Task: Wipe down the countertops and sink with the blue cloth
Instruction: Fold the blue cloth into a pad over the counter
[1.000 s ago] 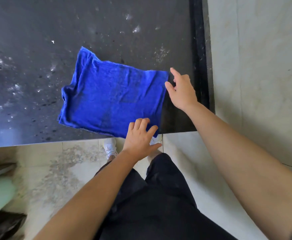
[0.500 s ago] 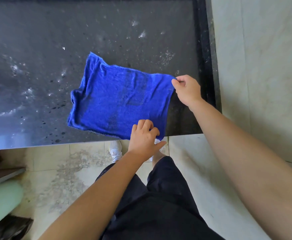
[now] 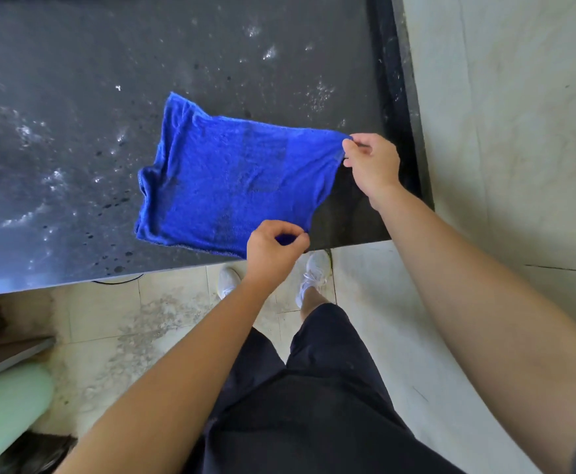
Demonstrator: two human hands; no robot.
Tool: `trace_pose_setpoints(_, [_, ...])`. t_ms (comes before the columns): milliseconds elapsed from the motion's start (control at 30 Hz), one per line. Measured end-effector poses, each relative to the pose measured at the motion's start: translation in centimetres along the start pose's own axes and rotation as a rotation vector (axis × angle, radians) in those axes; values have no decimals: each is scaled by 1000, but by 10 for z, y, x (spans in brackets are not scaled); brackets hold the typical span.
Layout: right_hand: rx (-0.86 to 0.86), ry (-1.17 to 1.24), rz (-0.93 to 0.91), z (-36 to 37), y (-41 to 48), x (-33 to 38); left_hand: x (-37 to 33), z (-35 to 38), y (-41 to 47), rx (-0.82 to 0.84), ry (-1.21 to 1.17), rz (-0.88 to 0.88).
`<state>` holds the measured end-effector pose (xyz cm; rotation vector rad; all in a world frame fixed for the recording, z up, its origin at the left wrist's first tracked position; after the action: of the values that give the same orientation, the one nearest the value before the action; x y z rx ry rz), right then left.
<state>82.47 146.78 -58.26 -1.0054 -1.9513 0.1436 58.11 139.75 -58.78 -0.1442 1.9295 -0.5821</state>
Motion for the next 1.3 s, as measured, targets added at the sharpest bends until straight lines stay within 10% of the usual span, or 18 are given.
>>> trace_pose_setpoints(500, [280,113,-158,178,-58,174,70,-223,1,-482,-439,-328])
trace_pose_setpoints(900, [241,-395,-30,174,-51,89,105,-226,20,-361,211,-430])
trace_pose_setpoints(1300, [496,-911,-328,211,-176,31,104,-229,20,-356,-111,-365])
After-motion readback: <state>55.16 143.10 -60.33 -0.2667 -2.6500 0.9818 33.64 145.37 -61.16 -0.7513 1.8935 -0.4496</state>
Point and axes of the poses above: each hand's wrist, its own y-axis towards the middle knuckle, its own z-axis out of the palm, x = y × z, the point moved 9 cm from there along y, towards the middle knuckle, and after that the axes turned 6 degrees about z, right-handed, at the moved point
